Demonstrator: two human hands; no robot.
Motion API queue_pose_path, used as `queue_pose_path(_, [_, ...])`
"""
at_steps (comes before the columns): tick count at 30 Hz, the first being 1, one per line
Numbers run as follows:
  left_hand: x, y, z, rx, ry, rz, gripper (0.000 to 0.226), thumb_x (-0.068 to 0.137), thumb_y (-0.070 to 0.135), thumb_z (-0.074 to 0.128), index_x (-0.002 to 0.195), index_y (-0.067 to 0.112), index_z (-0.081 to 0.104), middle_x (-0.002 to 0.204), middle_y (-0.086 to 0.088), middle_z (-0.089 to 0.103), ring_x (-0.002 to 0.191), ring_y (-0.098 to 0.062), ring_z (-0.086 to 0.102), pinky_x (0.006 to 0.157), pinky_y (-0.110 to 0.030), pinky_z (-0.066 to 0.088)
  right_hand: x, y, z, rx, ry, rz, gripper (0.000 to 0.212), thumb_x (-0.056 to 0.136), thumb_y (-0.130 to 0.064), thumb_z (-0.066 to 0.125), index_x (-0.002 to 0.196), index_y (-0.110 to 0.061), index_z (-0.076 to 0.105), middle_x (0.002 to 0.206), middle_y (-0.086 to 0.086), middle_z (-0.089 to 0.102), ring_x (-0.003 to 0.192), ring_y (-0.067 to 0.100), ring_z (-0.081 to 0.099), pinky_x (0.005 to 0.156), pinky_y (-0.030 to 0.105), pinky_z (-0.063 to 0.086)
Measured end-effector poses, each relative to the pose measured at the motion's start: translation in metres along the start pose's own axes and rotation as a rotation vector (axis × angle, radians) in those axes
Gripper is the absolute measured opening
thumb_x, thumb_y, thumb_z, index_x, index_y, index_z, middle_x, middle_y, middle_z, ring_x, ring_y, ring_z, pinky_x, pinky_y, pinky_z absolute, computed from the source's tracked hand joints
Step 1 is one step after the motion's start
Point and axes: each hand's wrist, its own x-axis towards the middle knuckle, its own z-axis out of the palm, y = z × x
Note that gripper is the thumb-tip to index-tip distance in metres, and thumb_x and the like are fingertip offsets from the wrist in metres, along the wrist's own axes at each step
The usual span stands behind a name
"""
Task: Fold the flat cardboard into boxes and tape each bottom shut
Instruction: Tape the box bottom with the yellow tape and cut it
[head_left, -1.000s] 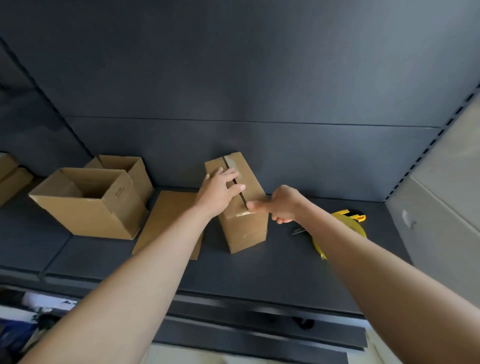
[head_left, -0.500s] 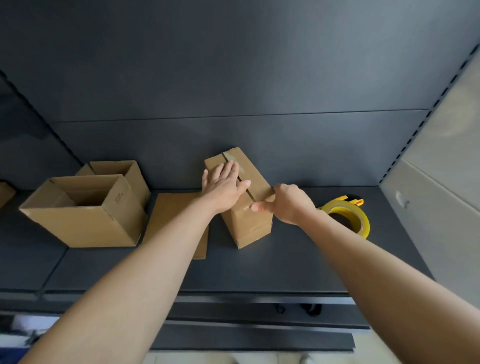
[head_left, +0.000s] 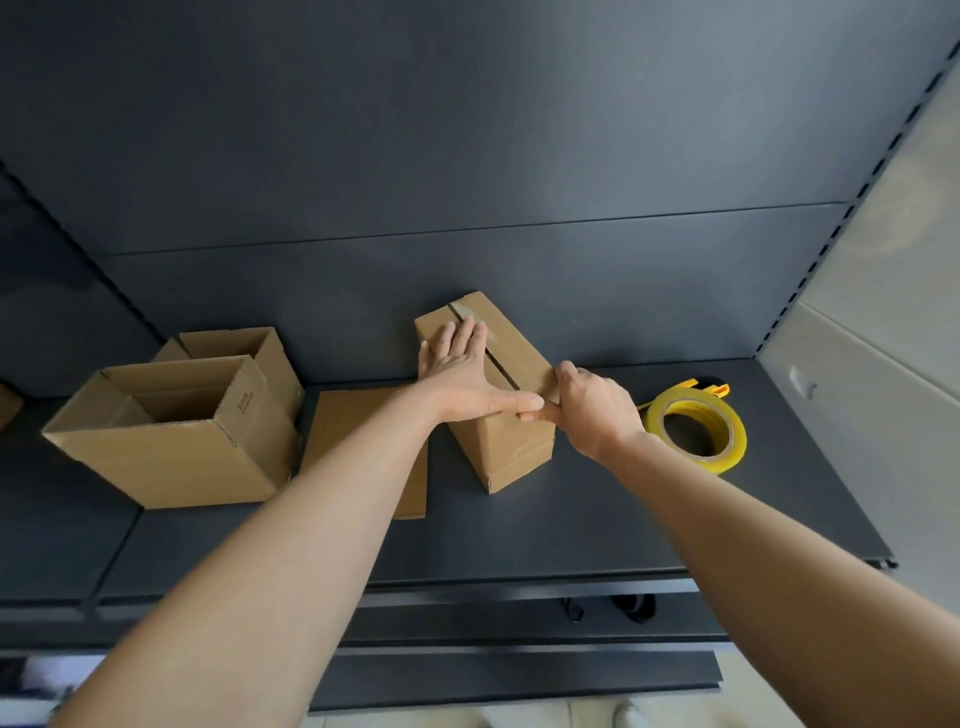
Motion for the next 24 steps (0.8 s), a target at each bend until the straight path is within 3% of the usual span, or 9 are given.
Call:
queue_pose_path(2, [0.001,-0.003,-0.004,0.011,0.033,0.026,0.11,0.074,0.079,0.047,0.153,0.022,-0.005,0.159,0.007,-0.014,0.146,-0.02,-0.016,0.116,-0.046,-0.007,0.0,0.0,-0.001,0.019,-0.017,0.018,0.063,0.082,-0.065,0.046,0.106,-0.007,0.044,0.104,0.007,0.06,0.093,0.029,0.06,0.064,0.032,0.037])
queue_pose_path(4, [0.003,-0.006,-0.009,0.007,0.142,0.05,0.081,0.087,0.068,0.04,0.151,0.024,0.016,0.16,0.004,0.006,0.146,-0.024,0.004,0.116,-0.044,0.003,-0.002,-0.001,-0.003,0.016,-0.04,0.032,0.06,0.086,-0.061,0.048,0.11,-0.006,0.044,0.104,0.006,0.059,0.094,0.03,0.06,0.065,0.032,0.037])
queue_pose_path(8, [0.013,-0.017,-0.014,-0.107,0.266,0.09,0.038,0.097,0.044,0.04,0.13,0.027,0.046,0.147,0.004,0.033,0.138,-0.024,0.02,0.113,-0.04,0.012,-0.004,0.003,-0.005,-0.021,-0.127,0.137,0.019,0.098,-0.024,0.05,0.106,-0.007,0.046,0.105,0.011,0.06,0.089,0.031,0.057,0.064,0.033,0.039])
queue_pose_path(11, [0.02,-0.023,-0.014,-0.177,0.298,0.112,0.025,0.1,0.03,0.037,0.119,0.02,0.05,0.136,0.003,0.042,0.136,-0.022,0.025,0.114,-0.04,0.007,-0.002,0.008,-0.01,0.419,-0.225,0.416,0.019,0.096,-0.012,0.047,0.103,0.001,0.058,0.093,0.014,0.061,0.081,0.03,0.061,0.066,0.032,0.051])
queue_pose_path(14, [0.026,-0.024,-0.018,-0.197,0.337,0.087,0.018,0.099,0.025,0.039,0.112,0.019,0.05,0.127,0.0,0.047,0.127,-0.021,0.035,0.107,-0.037,0.02,-0.006,0.002,-0.028,0.956,-0.381,0.602,0.039,0.103,-0.027,0.039,0.087,0.002,0.061,0.075,0.01,0.064,0.061,0.02,0.061,0.051,0.023,0.049])
queue_pose_path(16, [0.026,-0.022,-0.025,-0.25,0.286,0.008,0.021,0.095,0.028,0.045,0.114,0.021,0.048,0.129,-0.001,0.044,0.125,-0.023,0.036,0.103,-0.037,0.028,-0.008,-0.006,-0.039,1.154,-0.538,0.62,0.053,0.101,-0.043,0.038,0.09,0.003,0.063,0.08,0.013,0.069,0.067,0.021,0.066,0.054,0.024,0.053])
queue_pose_path(18, [0.026,-0.019,-0.031,-0.289,0.218,-0.07,0.039,0.091,0.035,0.05,0.128,0.026,0.04,0.138,-0.005,0.037,0.128,-0.028,0.031,0.104,-0.04,0.029,-0.006,-0.016,-0.041,1.335,-0.637,0.649,0.063,0.097,-0.049,0.044,0.108,0.011,0.058,0.09,0.021,0.07,0.076,0.028,0.069,0.061,0.03,0.059])
queue_pose_path(21, [0.029,-0.02,-0.033,-0.261,0.206,-0.082,0.065,0.09,0.044,0.051,0.146,0.025,0.026,0.15,-0.003,0.027,0.138,-0.027,0.019,0.108,-0.043,0.024,-0.002,-0.028,-0.04,1.592,-0.645,0.733,0.056,0.1,-0.036,0.045,0.123,0.015,0.046,0.102,0.032,0.063,0.096,0.039,0.065,0.08,0.041,0.056])
queue_pose_path(24, [0.038,-0.028,-0.034,-0.333,0.243,-0.089,0.069,0.088,0.047,0.056,0.147,0.023,0.03,0.15,-0.003,0.03,0.139,-0.026,0.02,0.108,-0.044,0.027,0.003,-0.034,-0.042,1.727,-0.635,0.798,0.053,0.104,-0.027,0.037,0.138,0.013,0.031,0.132,0.037,0.046,0.124,0.046,0.047,0.1,0.048,0.042])
